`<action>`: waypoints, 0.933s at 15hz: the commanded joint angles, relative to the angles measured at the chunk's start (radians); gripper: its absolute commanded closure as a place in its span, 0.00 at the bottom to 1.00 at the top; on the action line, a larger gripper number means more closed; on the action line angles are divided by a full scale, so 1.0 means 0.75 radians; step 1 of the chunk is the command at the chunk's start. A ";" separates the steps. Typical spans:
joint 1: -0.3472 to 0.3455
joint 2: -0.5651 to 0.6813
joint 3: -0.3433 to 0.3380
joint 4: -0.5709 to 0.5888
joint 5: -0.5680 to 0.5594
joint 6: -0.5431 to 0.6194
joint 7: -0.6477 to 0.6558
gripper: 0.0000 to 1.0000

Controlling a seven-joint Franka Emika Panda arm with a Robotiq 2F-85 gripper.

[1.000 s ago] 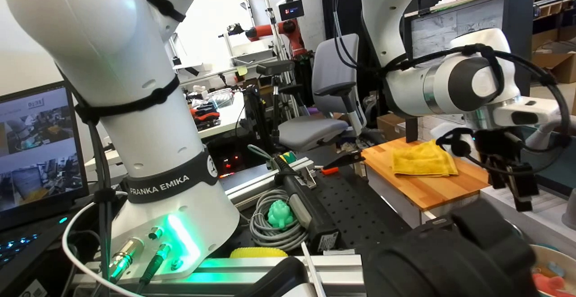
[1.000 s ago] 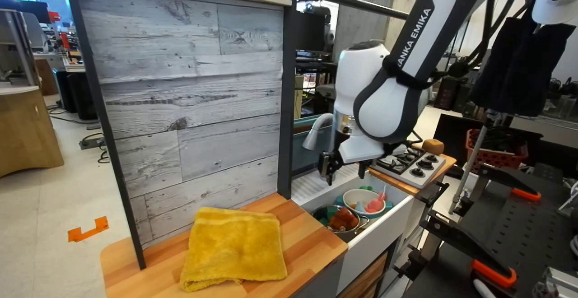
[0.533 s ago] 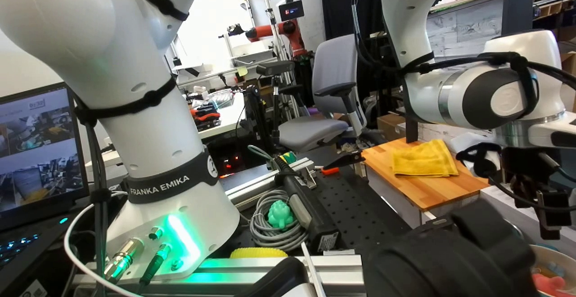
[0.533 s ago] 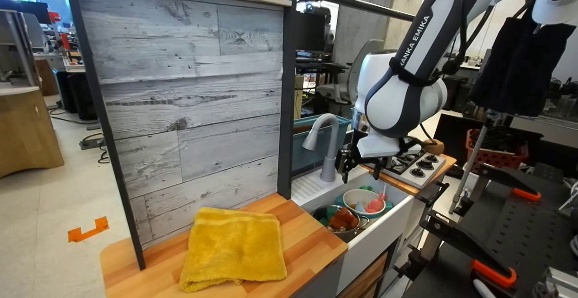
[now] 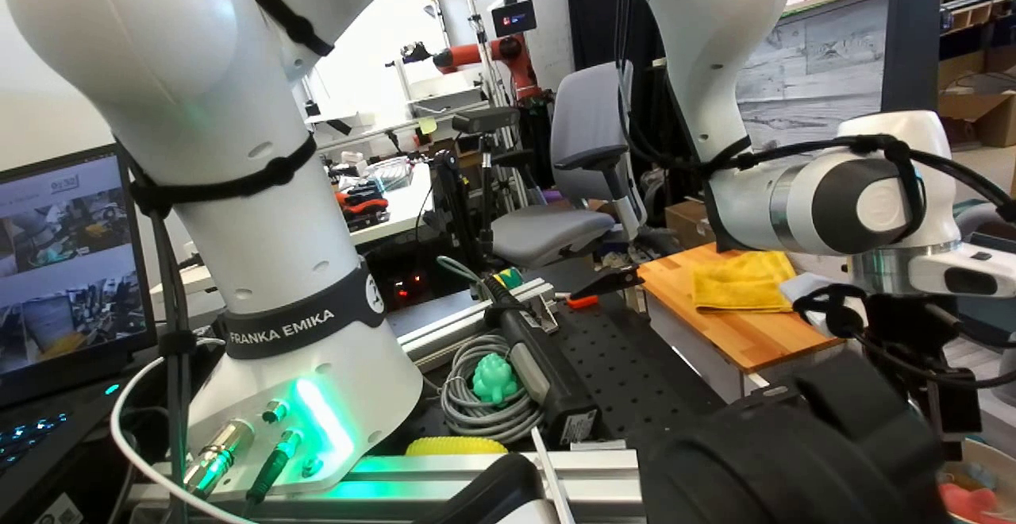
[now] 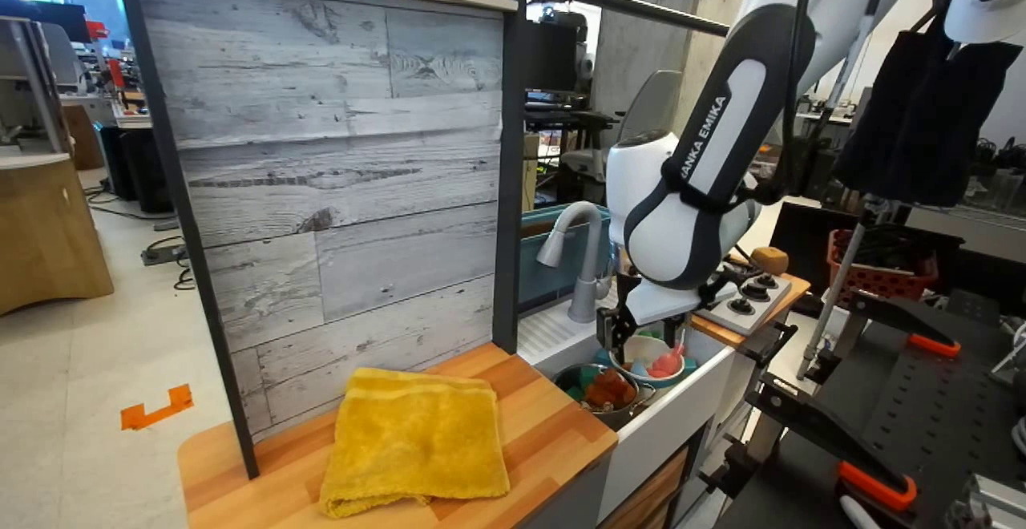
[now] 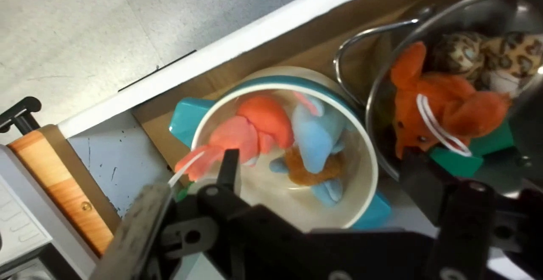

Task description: Put the things on the counter inside the pot in the sink, wipe the counter with the towel, and then remove the things from the dish in the sink and put them on the stove

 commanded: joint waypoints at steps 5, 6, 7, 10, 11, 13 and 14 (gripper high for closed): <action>-0.001 0.204 -0.070 0.242 0.024 -0.065 -0.004 0.05; -0.003 0.217 -0.068 0.261 0.024 -0.072 -0.006 0.01; 0.000 0.229 -0.068 0.277 0.023 -0.089 -0.004 0.00; -0.016 0.235 -0.061 0.299 0.021 -0.126 -0.009 0.00; -0.027 0.223 -0.056 0.289 0.024 -0.115 -0.016 0.00; -0.050 0.190 -0.045 0.260 0.031 -0.088 -0.030 0.00; -0.074 0.163 -0.030 0.240 0.035 -0.078 -0.052 0.00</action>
